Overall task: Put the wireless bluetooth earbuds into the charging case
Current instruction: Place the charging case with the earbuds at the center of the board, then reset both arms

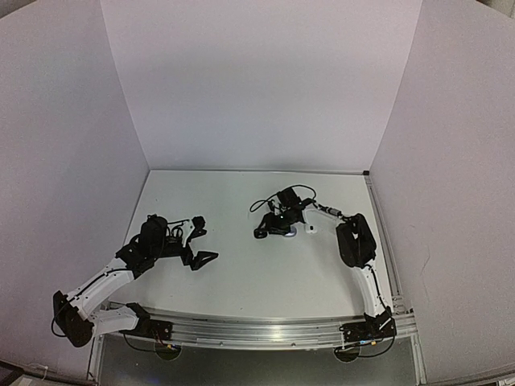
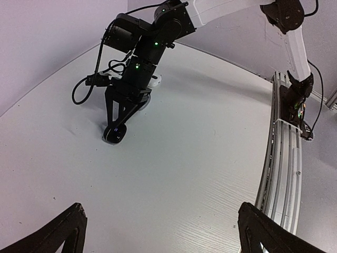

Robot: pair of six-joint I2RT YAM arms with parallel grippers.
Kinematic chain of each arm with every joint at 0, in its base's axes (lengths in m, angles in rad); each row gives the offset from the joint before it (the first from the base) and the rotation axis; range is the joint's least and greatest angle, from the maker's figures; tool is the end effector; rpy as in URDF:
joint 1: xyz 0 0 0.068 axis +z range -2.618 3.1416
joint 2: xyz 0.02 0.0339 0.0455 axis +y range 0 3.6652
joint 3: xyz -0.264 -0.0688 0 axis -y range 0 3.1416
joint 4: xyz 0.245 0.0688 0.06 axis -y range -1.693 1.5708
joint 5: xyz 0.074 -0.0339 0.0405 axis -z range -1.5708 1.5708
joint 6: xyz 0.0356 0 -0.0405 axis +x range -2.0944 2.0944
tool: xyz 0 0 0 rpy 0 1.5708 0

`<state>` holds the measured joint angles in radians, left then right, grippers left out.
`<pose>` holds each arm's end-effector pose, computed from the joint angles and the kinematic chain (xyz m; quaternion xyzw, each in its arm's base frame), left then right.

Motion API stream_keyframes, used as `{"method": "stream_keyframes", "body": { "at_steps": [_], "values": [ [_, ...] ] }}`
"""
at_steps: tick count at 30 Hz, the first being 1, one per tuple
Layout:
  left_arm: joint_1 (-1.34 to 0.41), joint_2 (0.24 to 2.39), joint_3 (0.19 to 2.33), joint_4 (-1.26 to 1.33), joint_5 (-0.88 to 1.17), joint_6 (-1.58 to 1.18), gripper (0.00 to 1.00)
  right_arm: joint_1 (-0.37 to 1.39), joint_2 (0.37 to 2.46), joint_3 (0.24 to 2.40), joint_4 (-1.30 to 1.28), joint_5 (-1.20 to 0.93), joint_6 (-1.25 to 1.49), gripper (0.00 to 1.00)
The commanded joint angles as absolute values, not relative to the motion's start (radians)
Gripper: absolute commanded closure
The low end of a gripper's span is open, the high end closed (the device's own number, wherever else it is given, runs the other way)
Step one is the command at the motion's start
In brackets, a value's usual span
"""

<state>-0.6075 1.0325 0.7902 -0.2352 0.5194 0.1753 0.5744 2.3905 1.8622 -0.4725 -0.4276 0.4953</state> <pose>0.1788 -0.1458 0.2914 0.4384 0.7123 -0.3220 0.4437 0.4220 0.2907 0.1324 -0.0967 0.9347 0.3152 0.1326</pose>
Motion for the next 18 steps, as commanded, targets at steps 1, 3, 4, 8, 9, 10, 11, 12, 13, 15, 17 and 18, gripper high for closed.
{"method": "stream_keyframes", "body": {
  "at_steps": [1, 3, 4, 8, 9, 10, 11, 12, 13, 15, 17, 18],
  "values": [
    [-0.607, 1.012, 0.8, -0.203, 0.515, 0.178, 0.0, 0.601, 2.348, 1.847, -0.544, -0.395, 0.474, 0.42],
    [-0.607, 1.011, 0.8, -0.203, 0.515, 0.178, 0.0, 0.61, 2.351, 1.854, -0.546, -0.402, 0.475, 0.43],
    [-0.607, 1.011, 0.799, -0.203, 0.516, 0.178, 0.0, 0.613, 2.352, 1.857, -0.548, -0.403, 0.474, 0.44],
    [-0.608, 1.008, 0.797, -0.204, 0.517, 0.179, 0.0, 0.622, 2.349, 1.854, -0.555, -0.393, 0.471, 0.45],
    [-0.608, 1.007, 0.796, -0.204, 0.517, 0.179, 0.0, 0.623, 2.347, 1.852, -0.557, -0.388, 0.472, 0.45],
    [-0.607, 1.006, 0.795, -0.204, 0.517, 0.179, 0.0, 0.623, 2.344, 1.85, -0.559, -0.38, 0.473, 0.46],
    [-0.607, 1.004, 0.795, -0.205, 0.518, 0.178, 0.0, 0.623, 2.34, 1.848, -0.562, -0.369, 0.472, 0.46],
    [-0.607, 1.004, 0.793, -0.204, 0.519, 0.178, 0.0, 0.623, 2.337, 1.846, -0.567, -0.356, 0.471, 0.46],
    [-0.607, 1.003, 0.793, -0.205, 0.52, 0.177, 0.0, 0.623, 2.332, 1.845, -0.57, -0.346, 0.47, 0.46],
    [-0.608, 1.003, 0.793, -0.205, 0.521, 0.176, 0.01, 0.623, 2.324, 1.846, -0.578, -0.329, 0.465, 0.46],
    [-0.607, 1.003, 0.791, -0.204, 0.518, 0.176, 0.01, 0.623, 2.314, 1.851, -0.583, -0.318, 0.458, 0.45],
    [-0.607, 1.003, 0.79, -0.202, 0.515, 0.176, 0.01, 0.623, 2.306, 1.854, -0.587, -0.312, 0.453, 0.45]
  ]
}}
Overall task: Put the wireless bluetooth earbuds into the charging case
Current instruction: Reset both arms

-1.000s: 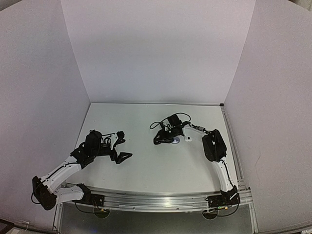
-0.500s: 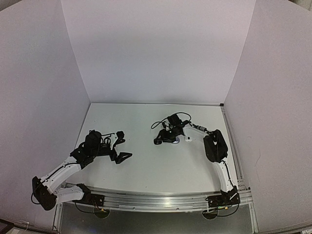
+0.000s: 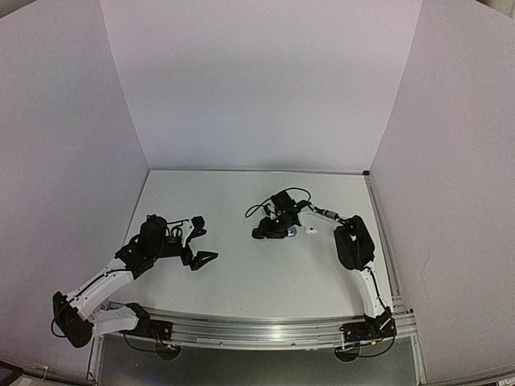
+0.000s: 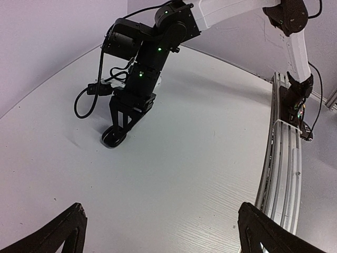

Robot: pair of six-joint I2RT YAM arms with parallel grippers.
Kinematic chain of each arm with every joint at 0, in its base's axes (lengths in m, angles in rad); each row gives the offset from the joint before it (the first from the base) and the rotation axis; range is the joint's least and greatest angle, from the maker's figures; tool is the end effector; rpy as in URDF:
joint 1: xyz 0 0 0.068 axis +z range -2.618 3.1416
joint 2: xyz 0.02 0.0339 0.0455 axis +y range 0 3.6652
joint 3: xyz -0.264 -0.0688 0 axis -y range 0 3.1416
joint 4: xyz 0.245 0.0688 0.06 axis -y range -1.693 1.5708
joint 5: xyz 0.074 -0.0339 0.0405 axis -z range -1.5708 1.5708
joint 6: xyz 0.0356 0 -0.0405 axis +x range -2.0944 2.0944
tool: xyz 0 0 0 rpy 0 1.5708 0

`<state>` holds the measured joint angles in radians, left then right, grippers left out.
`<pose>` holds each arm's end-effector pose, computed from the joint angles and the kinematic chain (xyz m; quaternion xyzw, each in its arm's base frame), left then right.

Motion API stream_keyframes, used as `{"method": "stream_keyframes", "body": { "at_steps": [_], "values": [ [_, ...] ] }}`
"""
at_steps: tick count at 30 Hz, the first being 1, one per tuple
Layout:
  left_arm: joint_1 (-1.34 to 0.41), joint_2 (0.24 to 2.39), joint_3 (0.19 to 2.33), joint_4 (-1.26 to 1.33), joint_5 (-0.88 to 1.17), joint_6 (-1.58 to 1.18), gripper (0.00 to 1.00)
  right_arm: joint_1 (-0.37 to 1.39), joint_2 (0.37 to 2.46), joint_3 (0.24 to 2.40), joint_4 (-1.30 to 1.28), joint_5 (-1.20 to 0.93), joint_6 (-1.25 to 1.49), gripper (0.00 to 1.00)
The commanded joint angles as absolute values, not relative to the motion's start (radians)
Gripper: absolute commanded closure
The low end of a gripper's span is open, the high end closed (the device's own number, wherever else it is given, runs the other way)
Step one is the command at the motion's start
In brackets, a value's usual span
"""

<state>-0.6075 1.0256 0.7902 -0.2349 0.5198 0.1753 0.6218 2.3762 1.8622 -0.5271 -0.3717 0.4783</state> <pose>0.1778 -0.1451 0.2929 0.4385 0.7102 -0.3223 0.4466 0.4049 0.3060 0.1357 -0.1162 0.9426 0.2865 0.1261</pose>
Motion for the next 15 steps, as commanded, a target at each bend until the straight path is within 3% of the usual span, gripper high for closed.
{"method": "stream_keyframes", "body": {
  "at_steps": [1, 9, 15],
  "values": [
    [-0.607, 1.003, 0.788, -0.199, 0.508, 0.174, 0.01, 0.623, 2.296, 1.857, -0.592, -0.303, 0.445, 0.45],
    [-0.596, 1.004, 0.695, -0.085, 0.217, 0.061, 0.0, 0.603, 2.046, 1.808, -0.598, -0.143, 0.336, 0.35],
    [-0.497, 0.998, 0.575, 0.072, -0.114, -0.109, 0.0, 0.452, 1.731, 1.461, -0.502, 0.052, 0.243, 0.32]
  ]
}}
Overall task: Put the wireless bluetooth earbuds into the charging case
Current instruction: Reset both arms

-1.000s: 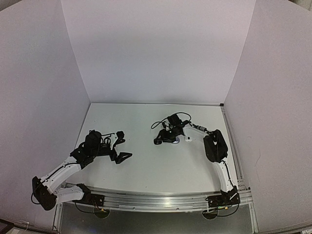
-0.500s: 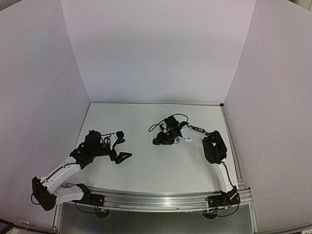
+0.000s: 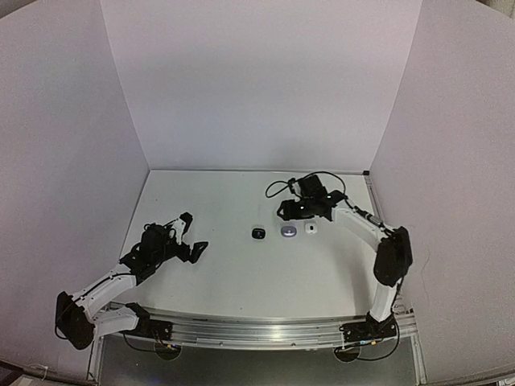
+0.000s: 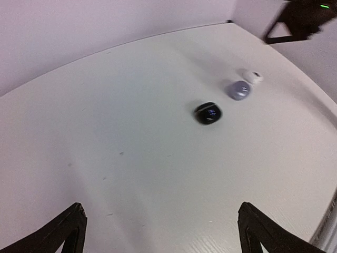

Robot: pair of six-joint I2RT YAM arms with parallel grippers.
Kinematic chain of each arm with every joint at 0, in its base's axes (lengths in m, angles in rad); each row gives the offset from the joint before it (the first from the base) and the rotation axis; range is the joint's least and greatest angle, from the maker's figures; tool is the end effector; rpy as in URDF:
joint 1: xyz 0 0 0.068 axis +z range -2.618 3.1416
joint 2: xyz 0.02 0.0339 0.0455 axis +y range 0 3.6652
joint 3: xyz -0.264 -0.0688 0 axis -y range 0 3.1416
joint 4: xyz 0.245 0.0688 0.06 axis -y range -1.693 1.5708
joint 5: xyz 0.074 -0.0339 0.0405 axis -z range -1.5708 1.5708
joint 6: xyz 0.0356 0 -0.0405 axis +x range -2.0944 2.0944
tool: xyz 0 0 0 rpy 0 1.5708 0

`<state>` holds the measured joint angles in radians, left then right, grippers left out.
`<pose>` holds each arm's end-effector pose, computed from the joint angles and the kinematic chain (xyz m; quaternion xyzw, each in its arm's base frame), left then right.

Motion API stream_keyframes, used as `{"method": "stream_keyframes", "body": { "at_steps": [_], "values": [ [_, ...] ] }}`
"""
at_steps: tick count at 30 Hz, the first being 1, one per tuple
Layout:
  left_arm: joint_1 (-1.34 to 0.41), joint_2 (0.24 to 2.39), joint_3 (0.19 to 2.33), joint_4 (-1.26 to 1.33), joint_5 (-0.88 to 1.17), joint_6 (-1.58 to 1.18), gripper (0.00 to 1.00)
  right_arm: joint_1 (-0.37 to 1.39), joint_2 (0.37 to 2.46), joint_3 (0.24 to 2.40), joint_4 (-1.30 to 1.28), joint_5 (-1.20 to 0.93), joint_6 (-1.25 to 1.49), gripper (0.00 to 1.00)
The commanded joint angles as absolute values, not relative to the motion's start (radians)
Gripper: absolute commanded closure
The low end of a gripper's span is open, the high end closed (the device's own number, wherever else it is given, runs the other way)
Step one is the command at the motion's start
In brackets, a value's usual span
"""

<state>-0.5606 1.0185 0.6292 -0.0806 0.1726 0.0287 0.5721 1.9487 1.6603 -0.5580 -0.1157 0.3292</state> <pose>0.1900 -0.1265 0.2514 0.2897 0.7994 -0.2078 0.4835 0.3692 0.2427 0.2648 -0.1334 0.9242 0.2027 0.2949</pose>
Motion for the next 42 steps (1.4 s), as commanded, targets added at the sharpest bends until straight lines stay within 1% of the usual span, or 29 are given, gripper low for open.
{"method": "stream_keyframes", "body": {
  "at_steps": [1, 3, 6, 8, 10, 13, 17, 20, 22, 24, 26, 34, 40, 42],
  "values": [
    [-0.475, 0.997, 0.555, 0.087, -0.163, -0.143, 0.0, 0.409, 1.66, 1.365, -0.454, 0.055, 0.236, 0.32],
    [-0.419, 0.995, 0.522, 0.107, -0.227, -0.205, 0.0, 0.326, 1.521, 1.176, -0.353, 0.059, 0.216, 0.31],
    [-0.343, 0.987, 0.485, 0.105, -0.201, -0.247, 0.0, 0.206, 1.308, 0.9, -0.193, 0.05, 0.183, 0.29],
    [-0.321, 0.968, 0.474, 0.074, -0.163, -0.223, 0.0, 0.127, 1.158, 0.722, -0.093, 0.022, 0.163, 0.26],
    [-0.316, 0.942, 0.479, 0.015, -0.21, -0.237, 0.0, 0.082, 1.032, 0.582, -0.027, 0.039, 0.149, 0.22],
    [-0.31, 0.916, 0.496, -0.092, -0.342, -0.288, 0.0, 0.061, 0.856, 0.416, 0.014, 0.079, 0.132, 0.19],
    [-0.298, 0.906, 0.482, -0.12, -0.41, -0.29, 0.0, 0.059, 0.627, 0.249, 0.057, 0.093, 0.114, 0.18],
    [-0.298, 0.89, 0.473, -0.11, -0.382, -0.276, 0.02, 0.06, 0.446, 0.155, 0.059, 0.126, 0.132, 0.16],
    [-0.298, 0.885, 0.47, -0.103, -0.351, -0.264, 0.08, 0.061, 0.369, 0.13, 0.058, 0.145, 0.146, 0.16],
    [-0.297, 0.876, 0.465, -0.098, -0.329, -0.256, 0.09, 0.059, 0.335, 0.119, 0.055, 0.14, 0.152, 0.16],
    [-0.298, 0.871, 0.462, -0.093, -0.334, -0.258, 0.09, 0.06, 0.343, 0.118, 0.05, 0.13, 0.154, 0.16],
    [-0.298, 0.876, 0.466, -0.088, -0.375, -0.295, 0.1, 0.06, 0.485, 0.162, 0.061, 0.09, 0.139, 0.16],
    [-0.298, 0.867, 0.47, -0.128, -0.384, -0.296, 0.13, 0.06, 0.476, 0.154, 0.068, 0.093, 0.141, 0.16],
    [-0.298, 0.864, 0.467, -0.125, -0.386, -0.296, 0.16, 0.06, 0.468, 0.151, 0.068, 0.096, 0.142, 0.16]
  ]
}}
